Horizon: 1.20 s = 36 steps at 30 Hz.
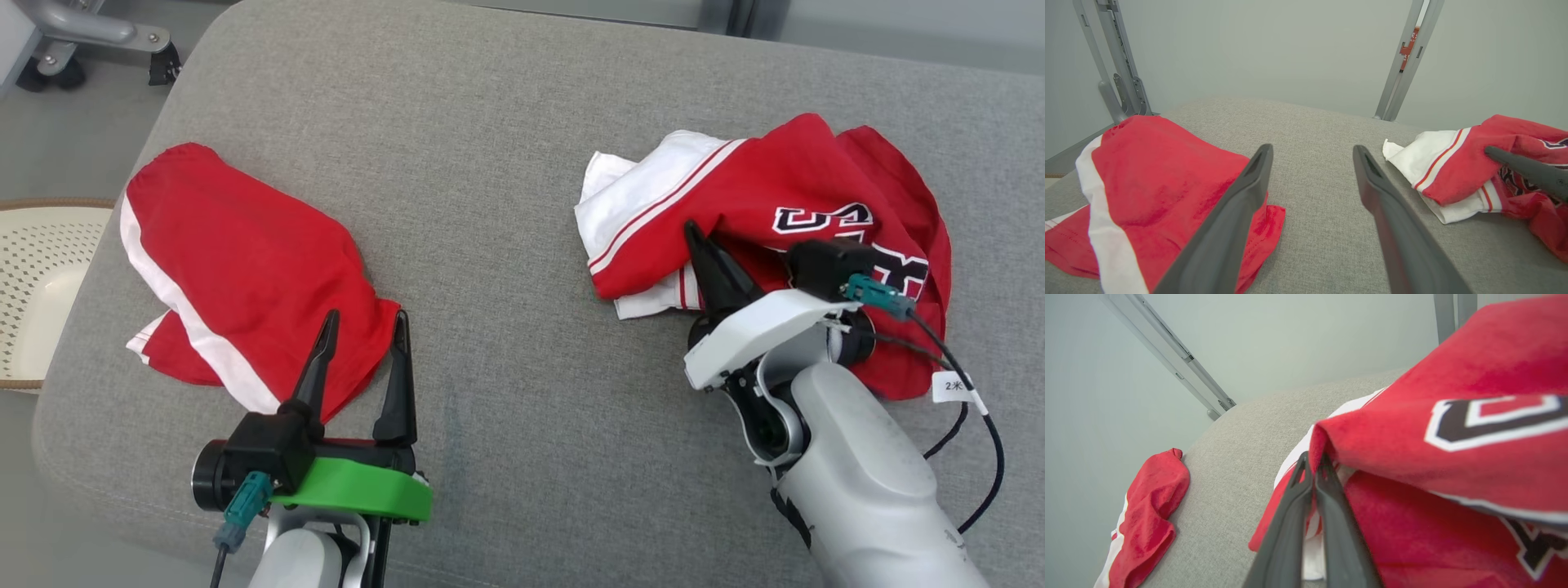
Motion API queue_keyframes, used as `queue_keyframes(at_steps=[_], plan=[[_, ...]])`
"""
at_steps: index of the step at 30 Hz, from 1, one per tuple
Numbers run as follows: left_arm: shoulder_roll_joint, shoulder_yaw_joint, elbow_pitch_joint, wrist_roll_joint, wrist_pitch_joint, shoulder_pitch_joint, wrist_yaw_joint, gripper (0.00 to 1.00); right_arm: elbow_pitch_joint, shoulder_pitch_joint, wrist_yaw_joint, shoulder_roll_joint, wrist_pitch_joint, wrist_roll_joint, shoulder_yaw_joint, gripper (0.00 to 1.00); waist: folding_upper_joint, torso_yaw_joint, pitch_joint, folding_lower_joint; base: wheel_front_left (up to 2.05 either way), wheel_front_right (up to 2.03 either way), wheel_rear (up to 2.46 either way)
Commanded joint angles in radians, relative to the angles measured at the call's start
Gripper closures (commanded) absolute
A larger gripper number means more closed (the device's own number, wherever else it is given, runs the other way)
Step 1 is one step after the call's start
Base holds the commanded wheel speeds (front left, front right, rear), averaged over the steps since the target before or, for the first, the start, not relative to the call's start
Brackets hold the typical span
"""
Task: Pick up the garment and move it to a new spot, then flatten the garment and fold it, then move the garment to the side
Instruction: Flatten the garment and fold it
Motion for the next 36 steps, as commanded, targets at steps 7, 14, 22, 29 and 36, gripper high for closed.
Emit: queue_keyframes(at_steps=[7,14,22,29,36], plan=[[0.002,-0.005,0.004,-0.002,-0.001,-0.014,0.003,0.00,0.015,-0.092,0.000,-0.008,0.038,-0.014,-0.112,1.00,0.0000,0.000,-0.015,0.0000,0.00,0.00,0.00],[0.002,-0.017,-0.003,-0.008,-0.001,-0.022,-0.001,0.00,0.062,-0.233,0.000,-0.020,0.116,-0.079,-0.293,1.00,0.0000,0.020,0.005,0.0000,0.00,0.00,0.00],[0.002,-0.033,-0.001,-0.021,-0.001,-0.040,-0.001,0.00,0.269,-0.423,0.000,-0.084,0.133,-0.301,-0.496,0.00,0.0000,0.048,0.045,0.0000,0.00,0.00,0.00],[0.002,-0.021,0.004,-0.021,-0.001,-0.043,0.010,0.00,0.398,-0.479,0.000,-0.069,0.102,-0.439,-0.540,0.00,0.0000,0.020,0.030,0.0000,0.00,0.00,0.00],[0.002,0.023,-0.004,0.000,-0.001,-0.045,0.007,0.00,0.387,-0.414,0.000,-0.031,0.029,-0.382,-0.429,0.00,0.0000,-0.060,-0.022,0.0000,0.00,0.00,0.00]])
